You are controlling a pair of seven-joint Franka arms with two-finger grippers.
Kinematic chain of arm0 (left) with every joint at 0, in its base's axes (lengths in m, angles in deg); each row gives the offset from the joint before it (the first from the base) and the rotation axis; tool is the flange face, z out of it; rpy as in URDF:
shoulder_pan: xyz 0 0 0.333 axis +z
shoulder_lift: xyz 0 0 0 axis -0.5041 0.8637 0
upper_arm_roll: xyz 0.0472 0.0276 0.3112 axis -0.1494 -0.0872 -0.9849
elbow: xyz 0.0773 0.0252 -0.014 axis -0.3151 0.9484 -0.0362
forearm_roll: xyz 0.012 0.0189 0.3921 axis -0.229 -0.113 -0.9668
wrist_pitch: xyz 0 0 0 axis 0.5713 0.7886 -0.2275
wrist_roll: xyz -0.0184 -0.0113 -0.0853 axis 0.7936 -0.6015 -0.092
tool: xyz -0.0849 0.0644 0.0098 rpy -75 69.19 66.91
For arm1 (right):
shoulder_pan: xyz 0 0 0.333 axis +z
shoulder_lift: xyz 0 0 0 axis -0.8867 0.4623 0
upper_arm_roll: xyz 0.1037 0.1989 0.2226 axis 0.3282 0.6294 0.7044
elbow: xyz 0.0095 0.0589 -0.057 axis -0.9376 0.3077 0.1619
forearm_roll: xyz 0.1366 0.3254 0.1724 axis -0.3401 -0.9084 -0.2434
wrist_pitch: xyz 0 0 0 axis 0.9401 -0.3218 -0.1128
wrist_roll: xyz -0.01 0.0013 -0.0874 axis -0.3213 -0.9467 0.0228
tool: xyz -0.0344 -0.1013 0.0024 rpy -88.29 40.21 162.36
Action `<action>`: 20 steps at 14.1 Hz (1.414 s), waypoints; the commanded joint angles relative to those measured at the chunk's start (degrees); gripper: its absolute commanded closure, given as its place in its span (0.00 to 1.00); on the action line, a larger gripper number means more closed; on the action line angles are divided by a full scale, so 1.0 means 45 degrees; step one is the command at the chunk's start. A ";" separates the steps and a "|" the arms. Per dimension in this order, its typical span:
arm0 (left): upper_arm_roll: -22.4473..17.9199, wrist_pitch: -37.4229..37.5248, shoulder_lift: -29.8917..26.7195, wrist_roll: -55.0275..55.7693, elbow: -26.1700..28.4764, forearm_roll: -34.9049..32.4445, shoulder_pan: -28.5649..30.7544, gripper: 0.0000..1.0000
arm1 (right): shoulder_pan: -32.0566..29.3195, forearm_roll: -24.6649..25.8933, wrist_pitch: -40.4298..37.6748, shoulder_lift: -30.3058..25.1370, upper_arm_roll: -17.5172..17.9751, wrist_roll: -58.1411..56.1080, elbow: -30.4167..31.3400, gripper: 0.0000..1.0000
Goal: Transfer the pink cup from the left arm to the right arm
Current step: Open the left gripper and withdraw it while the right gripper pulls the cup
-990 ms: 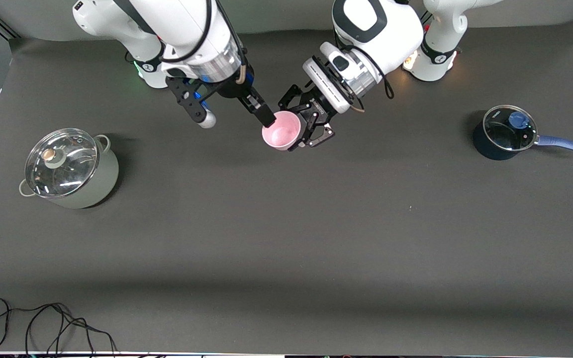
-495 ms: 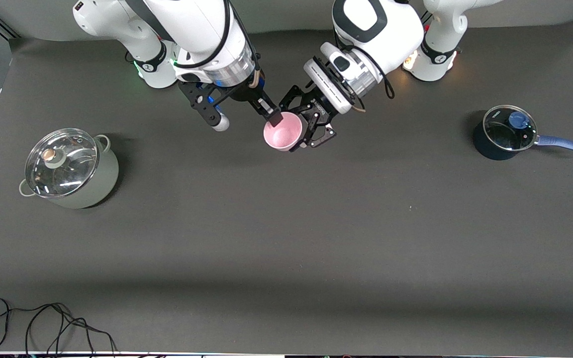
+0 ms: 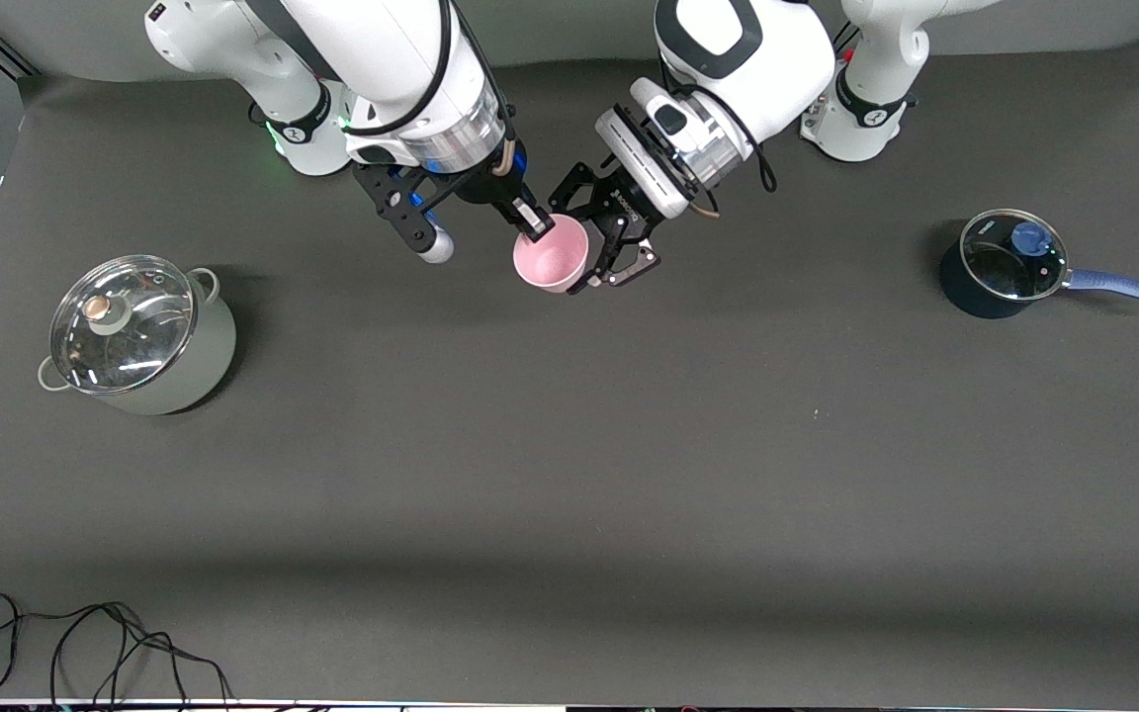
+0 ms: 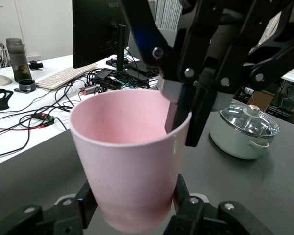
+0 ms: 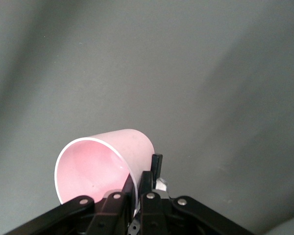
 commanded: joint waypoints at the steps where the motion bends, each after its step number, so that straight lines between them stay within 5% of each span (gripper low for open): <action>1: -0.0103 -0.0180 -0.0116 0.0417 -0.0065 0.0258 0.0073 0.49 | 0.0002 0.0020 -0.0344 0.0153 -0.0086 0.0136 -0.0421 1.00; 2: -0.0103 -0.0180 -0.0116 0.0417 -0.0065 0.0258 0.0073 0.35 | -0.0017 0.0020 -0.0344 0.0153 -0.0125 0.0116 -0.0421 1.00; 3: -0.0103 -0.0180 -0.0116 0.0417 -0.0085 0.0258 0.0092 0.09 | -0.0056 0.0001 -0.0344 0.0134 -0.0164 -0.0096 -0.0402 1.00; 4: -0.0103 -0.0180 -0.0097 0.0436 -0.0066 0.0277 0.0092 0.02 | -0.0076 0.0000 -0.0402 0.0134 -0.0242 -0.0505 -0.0402 1.00; 10: -0.0142 -0.0161 0.0058 0.0690 -0.0046 0.0199 0.0248 0.01 | -0.1421 0.0020 -0.0830 -0.0432 -0.0593 -0.4390 -0.0187 1.00; 13: -0.0376 0.0132 0.0818 0.0632 0.0090 0.0082 0.0734 0.01 | -0.2183 0.0292 -0.2738 -0.0627 -0.1099 -0.7955 -0.0129 1.00; 20: -0.0377 0.4656 0.2091 0.0671 0.1241 -0.0443 0.4091 0.01 | -0.2147 0.1112 -0.3684 -0.2033 -0.5218 -1.6375 0.1958 1.00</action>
